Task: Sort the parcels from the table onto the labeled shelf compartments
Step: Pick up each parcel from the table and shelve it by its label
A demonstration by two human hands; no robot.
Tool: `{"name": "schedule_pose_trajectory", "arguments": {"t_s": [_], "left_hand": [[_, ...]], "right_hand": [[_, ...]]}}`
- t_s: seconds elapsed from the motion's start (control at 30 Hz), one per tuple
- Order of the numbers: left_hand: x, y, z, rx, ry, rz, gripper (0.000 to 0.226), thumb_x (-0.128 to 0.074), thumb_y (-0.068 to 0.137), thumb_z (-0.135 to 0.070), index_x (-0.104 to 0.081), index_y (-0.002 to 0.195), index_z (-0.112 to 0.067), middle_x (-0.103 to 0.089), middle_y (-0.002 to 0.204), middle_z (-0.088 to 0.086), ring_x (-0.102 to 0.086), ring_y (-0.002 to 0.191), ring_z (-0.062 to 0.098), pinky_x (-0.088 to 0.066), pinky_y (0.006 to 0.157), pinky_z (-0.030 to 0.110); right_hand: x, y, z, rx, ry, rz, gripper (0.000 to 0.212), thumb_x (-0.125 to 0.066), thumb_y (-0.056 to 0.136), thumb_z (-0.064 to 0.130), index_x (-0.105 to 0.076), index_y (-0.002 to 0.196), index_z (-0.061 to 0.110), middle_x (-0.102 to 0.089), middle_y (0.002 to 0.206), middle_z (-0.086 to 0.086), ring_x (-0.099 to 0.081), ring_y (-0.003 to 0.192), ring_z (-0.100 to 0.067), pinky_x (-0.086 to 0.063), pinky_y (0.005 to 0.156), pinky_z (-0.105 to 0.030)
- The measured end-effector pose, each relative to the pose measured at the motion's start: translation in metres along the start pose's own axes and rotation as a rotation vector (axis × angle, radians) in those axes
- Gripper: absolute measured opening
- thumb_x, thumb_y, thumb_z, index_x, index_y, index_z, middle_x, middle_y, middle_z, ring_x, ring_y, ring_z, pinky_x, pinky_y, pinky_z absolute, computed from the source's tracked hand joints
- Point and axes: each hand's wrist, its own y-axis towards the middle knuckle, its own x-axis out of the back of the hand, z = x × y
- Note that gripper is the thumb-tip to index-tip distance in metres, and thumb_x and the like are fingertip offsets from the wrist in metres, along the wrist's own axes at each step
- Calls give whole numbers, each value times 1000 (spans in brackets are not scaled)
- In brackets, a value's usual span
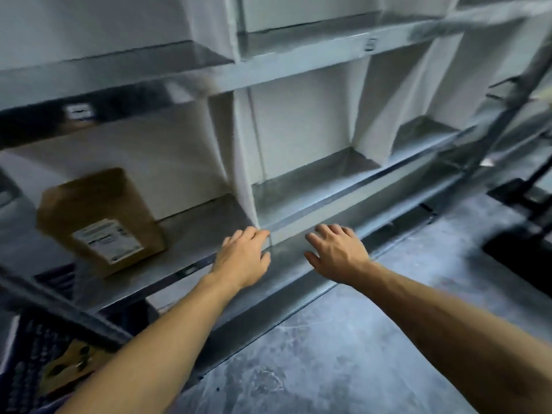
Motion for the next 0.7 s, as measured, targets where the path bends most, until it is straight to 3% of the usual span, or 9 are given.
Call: {"name": "schedule_pose_trajectory", "arguments": {"t_s": [0.2,0.4,0.7], "left_hand": [[-15,84,-155,-231,-8,8,49,-42,97,-38,-38,144,-26,-43,144,-2,-39,131,23,-31,106,37],[-26,149,-316,-418,15,-28,49,-45,95,-38,-41,142,-26,-48,139,1,-43,127,25,-36,106,39],[-48,218,-494,-673,107,-42,47,-44,91,-43,-46,136,-27,-54,128,0,-51,115,24,-41,95,38]], "right_hand": [[14,-74,-152,-269,-15,0,43,-39,94,49,-57,119,19,-59,119,-9,-59,109,-35,-46,89,-42],[23,-154,-293,-483,-68,-14,42,-43,98,52,-52,125,22,-56,121,-5,-57,110,-32,-43,87,-41],[27,-243,-425,-758,-93,-24,41,-41,99,53,-51,123,21,-54,120,-6,-56,106,-31,-44,80,-39]]}}
